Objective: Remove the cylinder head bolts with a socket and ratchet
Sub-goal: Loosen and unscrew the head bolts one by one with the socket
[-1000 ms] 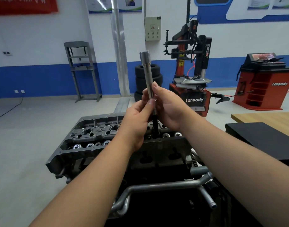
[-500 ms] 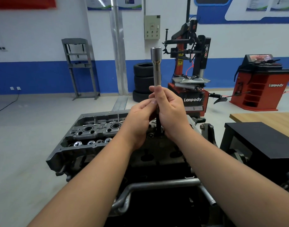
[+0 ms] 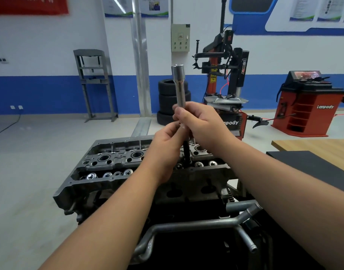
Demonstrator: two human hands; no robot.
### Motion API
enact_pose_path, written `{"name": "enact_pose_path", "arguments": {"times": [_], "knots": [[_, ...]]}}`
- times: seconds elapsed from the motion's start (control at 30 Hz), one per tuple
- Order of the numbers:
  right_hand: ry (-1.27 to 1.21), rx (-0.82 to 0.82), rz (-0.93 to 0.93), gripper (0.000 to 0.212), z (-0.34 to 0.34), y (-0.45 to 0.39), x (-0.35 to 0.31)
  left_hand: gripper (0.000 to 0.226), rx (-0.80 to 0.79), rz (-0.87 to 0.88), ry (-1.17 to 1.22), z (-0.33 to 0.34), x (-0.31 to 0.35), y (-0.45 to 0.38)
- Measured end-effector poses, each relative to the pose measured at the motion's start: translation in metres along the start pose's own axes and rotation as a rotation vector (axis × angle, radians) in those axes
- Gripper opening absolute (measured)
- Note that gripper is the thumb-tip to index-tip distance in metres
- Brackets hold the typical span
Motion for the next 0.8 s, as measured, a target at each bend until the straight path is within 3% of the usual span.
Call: {"name": "enact_pose_path", "arguments": {"times": [0.07, 0.2, 0.37, 0.47, 0.63, 0.8], "knots": [[-0.041, 0.088, -0.009, 0.011, 0.000, -0.005, -0.010, 0.023, 0.035, 0.016, -0.043, 0.002, 0.000, -0.001], [0.036, 0.259, -0.014, 0.022, -0.004, -0.013, -0.023, 0.025, 0.117, 0.022, -0.072, 0.002, -0.001, -0.001], [-0.288, 0.089, 0.077, 0.029, -0.009, -0.008, -0.022, 0.028, 0.013, -0.033, -0.054, 0.000, -0.002, -0.001], [-0.292, 0.042, 0.150, 0.026, -0.011, -0.011, -0.027, 0.025, 0.031, -0.012, -0.054, 0.002, -0.001, 0.000], [-0.352, 0.132, 0.136, 0.031, -0.004, -0.021, -0.049, 0.024, 0.145, -0.007, -0.058, 0.000, -0.001, 0.000], [-0.580, 0.122, 0.251, 0.057, 0.000, -0.031, -0.052, 0.026, 0.024, -0.052, -0.040, 0.003, 0.003, 0.003]]}}
Point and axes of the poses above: each hand's wrist, its own y-axis away from the middle knuckle, its own z-axis out of the palm, x = y × z, the point moved 2 cm from there along -y, towards the middle knuckle, and after that the axes turned 7 degrees about -x, right-handed, at the moved point
